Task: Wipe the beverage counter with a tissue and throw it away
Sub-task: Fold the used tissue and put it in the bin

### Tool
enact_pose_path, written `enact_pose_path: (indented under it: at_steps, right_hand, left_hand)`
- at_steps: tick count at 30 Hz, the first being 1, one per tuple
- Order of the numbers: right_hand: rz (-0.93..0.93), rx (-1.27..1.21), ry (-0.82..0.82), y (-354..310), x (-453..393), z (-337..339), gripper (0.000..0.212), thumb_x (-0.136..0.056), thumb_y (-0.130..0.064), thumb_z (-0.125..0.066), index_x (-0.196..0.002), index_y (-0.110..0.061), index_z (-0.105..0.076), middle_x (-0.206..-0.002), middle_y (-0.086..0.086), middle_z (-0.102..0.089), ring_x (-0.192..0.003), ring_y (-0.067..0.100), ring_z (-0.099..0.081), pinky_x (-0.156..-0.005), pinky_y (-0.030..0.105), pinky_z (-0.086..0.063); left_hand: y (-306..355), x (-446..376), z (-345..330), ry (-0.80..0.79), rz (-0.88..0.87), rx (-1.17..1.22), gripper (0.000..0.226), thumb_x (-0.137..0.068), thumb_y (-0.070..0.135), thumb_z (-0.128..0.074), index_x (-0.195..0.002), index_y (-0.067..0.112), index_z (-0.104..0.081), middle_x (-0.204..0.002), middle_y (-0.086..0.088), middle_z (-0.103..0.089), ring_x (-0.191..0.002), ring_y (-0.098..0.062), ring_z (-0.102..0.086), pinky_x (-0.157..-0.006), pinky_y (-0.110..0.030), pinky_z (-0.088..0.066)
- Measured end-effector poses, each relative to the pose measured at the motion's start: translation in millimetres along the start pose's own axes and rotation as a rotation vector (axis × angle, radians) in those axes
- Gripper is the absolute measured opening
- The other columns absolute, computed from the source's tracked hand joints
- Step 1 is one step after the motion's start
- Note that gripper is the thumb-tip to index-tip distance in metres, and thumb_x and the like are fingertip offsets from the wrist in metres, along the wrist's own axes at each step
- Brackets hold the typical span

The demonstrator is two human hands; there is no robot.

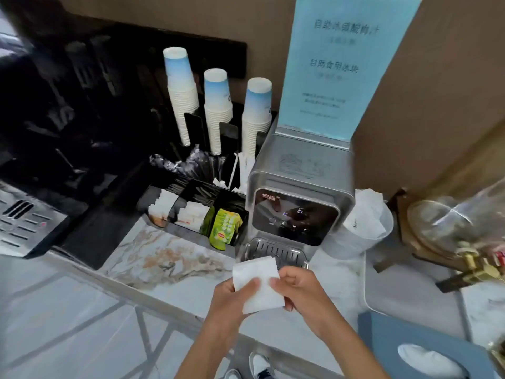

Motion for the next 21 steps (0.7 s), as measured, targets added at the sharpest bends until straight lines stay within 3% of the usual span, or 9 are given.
enact_pose_path:
  at_steps: [4,9,13,15,18,21]
  right_hand:
    - [0.009,-0.067,0.165,6.6,28.8,45.3,0.023,-0.089,-0.014,-0.069,-0.07,-0.004,-0.061,-0.059,0.008,-0.052,-0.047,0.015,-0.039,-0.046,0.024,-0.032]
    - [0.026,-0.134,0.308,13.1,61.7,101.5,0.025,-0.089,-0.016,-0.069,-0.067,-0.006,-0.063,-0.056,0.009,-0.045,-0.045,0.015,-0.037,-0.044,0.025,-0.03]
    - [0.02,-0.254,0.423,20.0,81.5,151.0,0.019,-0.089,-0.008,-0.068,-0.074,0.002,-0.063,-0.065,0.01,-0.039,-0.047,0.012,-0.035,-0.046,0.026,-0.022]
    - [0.023,-0.337,0.435,19.9,88.9,173.3,0.009,-0.088,-0.005,-0.067,-0.081,-0.002,-0.071,-0.07,0.013,-0.045,-0.045,0.012,-0.037,-0.041,0.022,-0.026]
    - [0.035,-0.456,0.437,16.8,98.3,206.1,0.01,-0.088,0.0,-0.066,-0.085,-0.005,-0.075,-0.069,0.012,-0.053,-0.045,0.011,-0.042,-0.037,0.02,-0.032]
    - [0.053,-0.6,0.429,13.3,105.6,235.1,0.011,-0.088,0.005,-0.063,-0.095,0.004,-0.071,-0.066,0.011,-0.06,-0.046,0.012,-0.047,-0.037,0.019,-0.039]
  left_hand:
    - [-10.2,-3.6,-38.0,-0.14,0.032,-0.079,0.014,-0.093,0.009,-0.067,-0.087,0.008,-0.08,-0.085,-0.015,-0.078,-0.065,-0.021,-0.067,-0.055,-0.029,-0.052]
    - [-27.0,-9.1,-90.6,-0.261,0.092,-0.113,0.015,-0.09,0.009,-0.069,-0.103,0.003,-0.074,-0.072,-0.016,-0.066,-0.046,-0.019,-0.051,-0.04,-0.022,-0.038]
    - [-41.9,-13.1,-139.4,-0.331,0.172,-0.05,0.019,-0.085,0.006,-0.073,-0.104,0.001,-0.072,-0.07,-0.015,-0.061,-0.044,-0.016,-0.053,-0.042,-0.018,-0.044]
    - [-49.7,-15.0,-163.2,-0.332,0.218,0.032,0.021,-0.079,0.005,-0.076,-0.098,0.001,-0.07,-0.073,-0.011,-0.053,-0.045,-0.015,-0.053,-0.042,-0.019,-0.048]
    - [-60.6,-13.9,-200.5,-0.351,0.269,0.159,0.011,-0.073,0.004,-0.077,-0.08,0.011,-0.074,-0.063,-0.01,-0.054,-0.044,-0.013,-0.056,-0.037,-0.018,-0.045]
    - [-65.5,-8.0,-238.2,-0.43,0.323,0.287,0.014,-0.073,-0.001,-0.074,-0.084,0.008,-0.075,-0.063,-0.009,-0.061,-0.049,-0.014,-0.059,-0.043,-0.02,-0.052]
Point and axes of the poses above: each hand's wrist, its own x-axis away from the middle knuckle, its own z-axis out of the back of the hand, y = z × x, the point moved 7 cm from there along -x, towards the middle knuckle
